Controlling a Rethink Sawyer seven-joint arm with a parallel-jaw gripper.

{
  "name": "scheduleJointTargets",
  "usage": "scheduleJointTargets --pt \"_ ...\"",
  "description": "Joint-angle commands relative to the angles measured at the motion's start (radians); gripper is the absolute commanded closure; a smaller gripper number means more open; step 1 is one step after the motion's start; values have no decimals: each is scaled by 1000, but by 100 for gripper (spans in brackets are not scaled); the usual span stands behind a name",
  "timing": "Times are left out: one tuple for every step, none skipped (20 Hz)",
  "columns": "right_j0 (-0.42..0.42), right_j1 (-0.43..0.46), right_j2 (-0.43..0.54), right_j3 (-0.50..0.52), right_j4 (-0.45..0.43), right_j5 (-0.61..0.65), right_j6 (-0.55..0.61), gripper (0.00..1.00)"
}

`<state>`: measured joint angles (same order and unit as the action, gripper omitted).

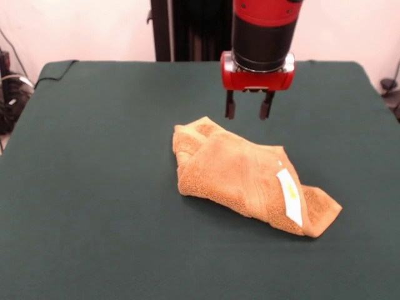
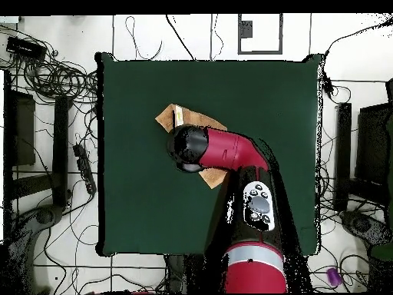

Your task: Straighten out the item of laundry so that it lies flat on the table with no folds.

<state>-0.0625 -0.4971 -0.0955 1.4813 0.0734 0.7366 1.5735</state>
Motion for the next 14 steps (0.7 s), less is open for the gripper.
scheduleJointTargets --pt "-3 49 96 -23 39 20 154 0" --pt "-2 59 98 -33 40 16 155 0" --pt "-1 69 101 -44 41 13 156 0" --pt "-1 77 103 -53 42 12 158 0" --pt "-3 86 107 -61 43 1 155 0" --pt "-6 93 112 -68 44 -6 153 0" --pt "-9 100 116 -74 46 -13 151 0" --pt "-11 107 120 -80 48 -18 152 0" --pt "-13 113 124 -86 50 -21 151 0" --pt "-15 119 126 -93 52 -24 151 0" --pt "-17 126 129 -101 54 -27 151 0" --pt "-19 129 131 -103 55 -31 150 0" --pt "-20 131 133 -106 56 -35 150 0" --pt "-23 141 138 -116 57 -40 147 0"
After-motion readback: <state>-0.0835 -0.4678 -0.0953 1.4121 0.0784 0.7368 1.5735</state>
